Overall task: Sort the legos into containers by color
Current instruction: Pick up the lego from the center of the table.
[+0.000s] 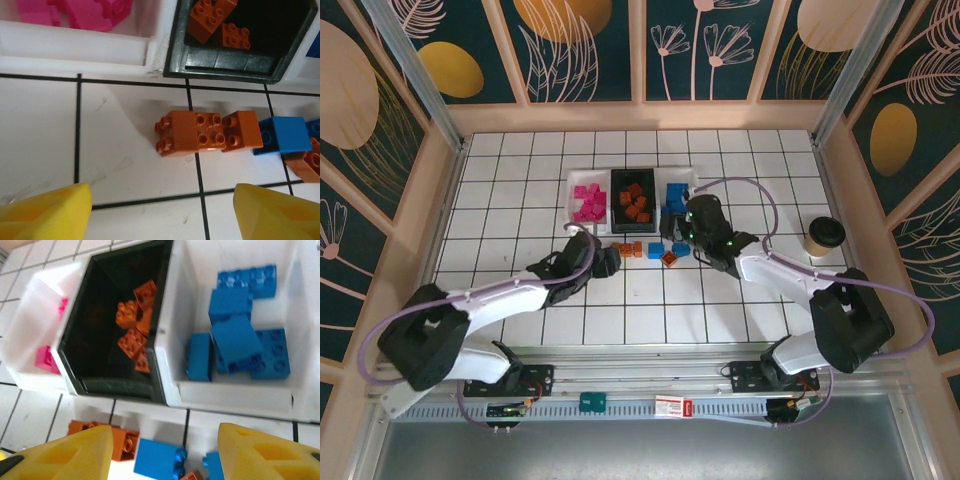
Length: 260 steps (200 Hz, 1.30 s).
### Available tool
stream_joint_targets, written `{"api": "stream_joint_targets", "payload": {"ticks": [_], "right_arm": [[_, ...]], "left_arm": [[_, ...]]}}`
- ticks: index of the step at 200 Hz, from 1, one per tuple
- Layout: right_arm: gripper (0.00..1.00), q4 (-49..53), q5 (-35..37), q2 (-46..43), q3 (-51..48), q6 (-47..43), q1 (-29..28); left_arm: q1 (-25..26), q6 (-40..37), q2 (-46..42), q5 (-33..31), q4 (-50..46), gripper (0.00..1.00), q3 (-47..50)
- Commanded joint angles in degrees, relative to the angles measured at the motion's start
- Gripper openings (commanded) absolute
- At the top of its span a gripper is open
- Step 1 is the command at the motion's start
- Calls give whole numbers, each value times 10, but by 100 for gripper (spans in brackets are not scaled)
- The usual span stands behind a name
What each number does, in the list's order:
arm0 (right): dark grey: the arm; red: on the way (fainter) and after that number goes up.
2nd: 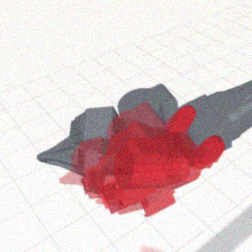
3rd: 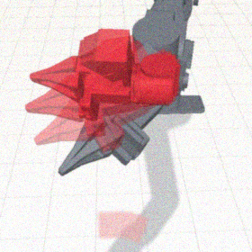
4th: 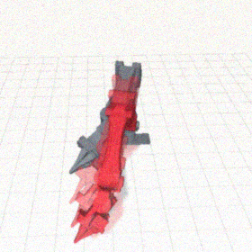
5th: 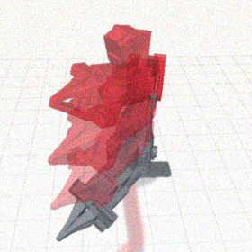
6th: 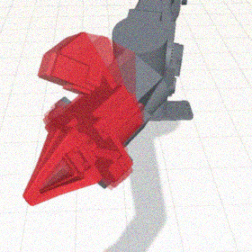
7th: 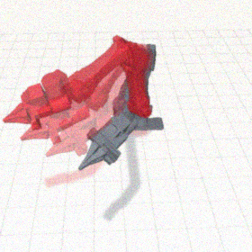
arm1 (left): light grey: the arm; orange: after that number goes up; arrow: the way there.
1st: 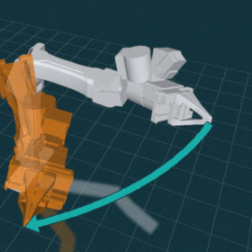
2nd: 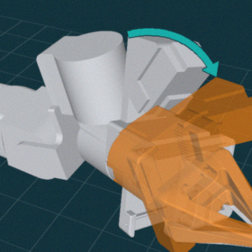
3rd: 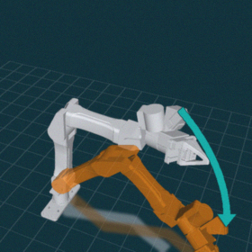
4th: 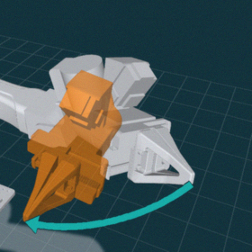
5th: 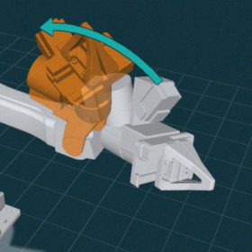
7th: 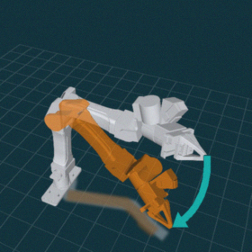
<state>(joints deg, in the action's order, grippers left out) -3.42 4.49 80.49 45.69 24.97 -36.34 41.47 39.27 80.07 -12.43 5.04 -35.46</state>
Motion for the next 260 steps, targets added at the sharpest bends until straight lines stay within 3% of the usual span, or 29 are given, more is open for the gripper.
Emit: {"api": "stream_joint_targets", "payload": {"ticks": [1, 82, 170, 225, 260], "right_arm": [[58, -16, 8, -33, -24, 21, -1], [58, 0, 23, -82, -63, 23, 2], [58, -3, 17, -77, -66, 23, 11], [58, -6, 15, -74, -68, 26, 14], [58, -7, 16, -81, -74, 26, 15]], "left_arm": [[-10, -37, 53, 21, 46, 74, -43], [-33, -29, 153, 35, 65, 49, -80], [-33, -27, 176, 65, 88, 53, -76], [-33, -24, 176, 50, 80, 29, -73], [-32, -14, 111, 51, 74, 16, -33]]}}
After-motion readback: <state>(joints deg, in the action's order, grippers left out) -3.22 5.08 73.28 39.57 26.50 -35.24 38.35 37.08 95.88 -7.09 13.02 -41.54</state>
